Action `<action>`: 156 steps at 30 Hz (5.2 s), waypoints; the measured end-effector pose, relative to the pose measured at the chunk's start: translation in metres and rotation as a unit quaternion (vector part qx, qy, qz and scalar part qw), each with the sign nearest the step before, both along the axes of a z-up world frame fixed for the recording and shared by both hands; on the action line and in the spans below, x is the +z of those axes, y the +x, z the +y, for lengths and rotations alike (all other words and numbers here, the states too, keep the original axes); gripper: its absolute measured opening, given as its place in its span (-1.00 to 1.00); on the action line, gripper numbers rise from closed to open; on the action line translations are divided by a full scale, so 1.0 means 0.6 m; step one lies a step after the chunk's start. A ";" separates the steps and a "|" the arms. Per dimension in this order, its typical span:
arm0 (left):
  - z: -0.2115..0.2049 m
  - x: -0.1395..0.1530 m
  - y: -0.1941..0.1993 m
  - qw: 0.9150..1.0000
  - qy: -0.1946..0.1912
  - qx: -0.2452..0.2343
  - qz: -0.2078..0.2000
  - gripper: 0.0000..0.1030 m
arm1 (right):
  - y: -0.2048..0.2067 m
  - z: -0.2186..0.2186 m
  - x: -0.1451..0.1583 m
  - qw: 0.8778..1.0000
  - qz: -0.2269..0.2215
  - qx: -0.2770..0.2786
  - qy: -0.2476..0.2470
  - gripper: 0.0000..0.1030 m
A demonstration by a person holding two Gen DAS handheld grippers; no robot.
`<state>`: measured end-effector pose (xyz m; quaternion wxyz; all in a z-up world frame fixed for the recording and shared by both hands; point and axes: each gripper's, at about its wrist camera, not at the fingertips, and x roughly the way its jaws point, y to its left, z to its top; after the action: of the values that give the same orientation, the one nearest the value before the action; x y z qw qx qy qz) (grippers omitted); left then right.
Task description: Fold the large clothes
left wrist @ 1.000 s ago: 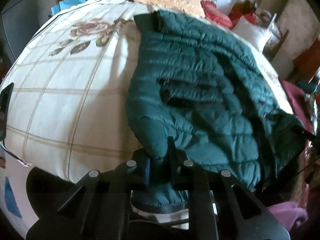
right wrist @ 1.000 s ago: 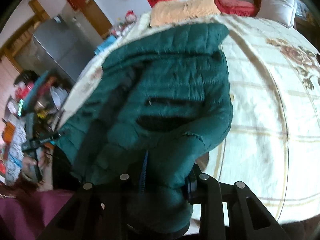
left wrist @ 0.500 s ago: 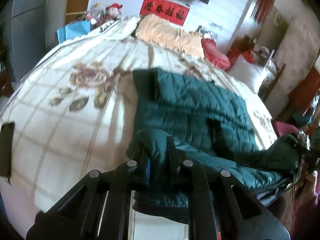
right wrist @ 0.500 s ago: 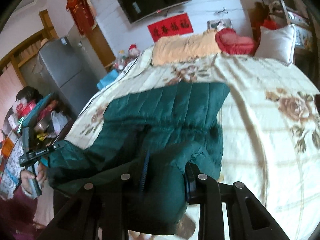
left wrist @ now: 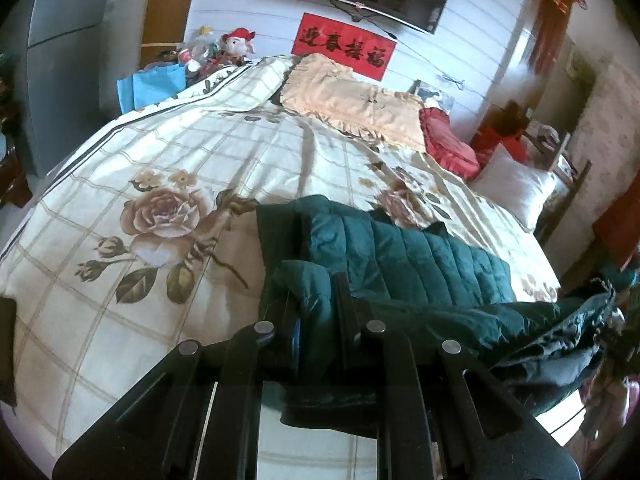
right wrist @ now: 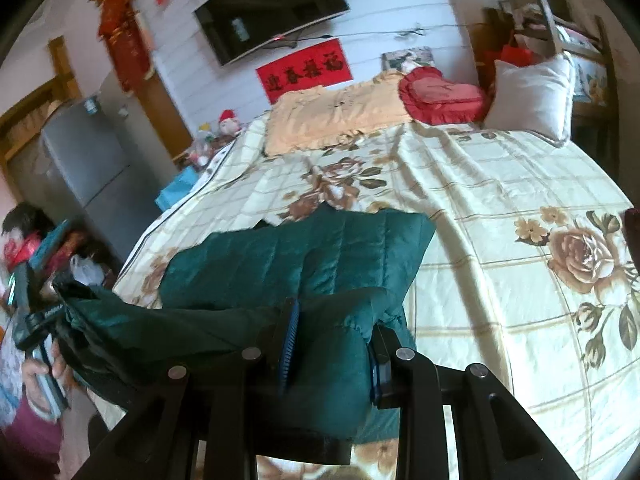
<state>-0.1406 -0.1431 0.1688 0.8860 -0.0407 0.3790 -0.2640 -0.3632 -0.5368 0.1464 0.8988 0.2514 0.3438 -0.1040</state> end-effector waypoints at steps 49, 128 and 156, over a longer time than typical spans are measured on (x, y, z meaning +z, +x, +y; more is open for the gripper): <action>-0.048 -0.016 0.238 0.991 -0.098 0.078 0.044 0.38 | 0.219 -0.114 -0.040 0.997 -0.012 -0.079 0.009 0.53; -0.310 -0.178 0.205 0.984 0.178 0.019 -0.004 0.73 | 0.268 0.024 -0.162 0.986 0.122 0.008 -0.116 0.80; -0.249 -0.144 0.170 0.991 0.133 -0.009 -0.004 0.75 | 0.124 0.041 -0.123 0.995 0.060 -0.001 -0.077 0.98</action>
<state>-0.0386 -0.2926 0.0824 0.8825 0.0818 0.4078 -0.2195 -0.2886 -0.5120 0.0728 0.8932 0.1751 0.3879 -0.1455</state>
